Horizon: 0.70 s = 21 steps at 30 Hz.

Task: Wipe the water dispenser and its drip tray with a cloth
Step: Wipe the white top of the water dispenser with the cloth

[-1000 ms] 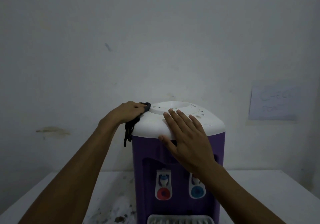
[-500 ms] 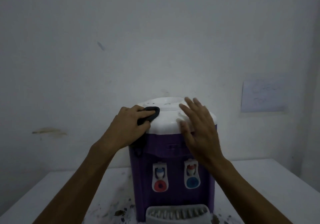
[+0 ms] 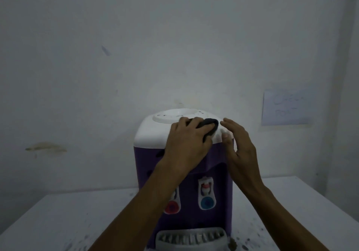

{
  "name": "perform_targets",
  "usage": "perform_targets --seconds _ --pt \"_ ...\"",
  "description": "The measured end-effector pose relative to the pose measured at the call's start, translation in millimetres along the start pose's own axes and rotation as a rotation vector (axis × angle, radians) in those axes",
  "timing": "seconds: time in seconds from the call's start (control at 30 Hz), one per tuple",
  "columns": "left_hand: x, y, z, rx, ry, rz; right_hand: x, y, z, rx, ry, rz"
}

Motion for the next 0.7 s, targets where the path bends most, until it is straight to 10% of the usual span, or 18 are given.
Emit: perform_targets --seconds 0.7 --pt "16.8 -4.2 -11.1 -0.304 -0.016 -0.461 -9.0 39.9 35.3 -0.114 -0.095 -0.441"
Point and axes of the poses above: each hand's wrist, its own x-axis away from the middle knuckle, its own z-axis out of the back of the hand, y = z × x, the point moved 3 cm from there along -x, towards the middle knuckle, and after that the axes turned 5 degrees about -z, right-handed, at the moved point
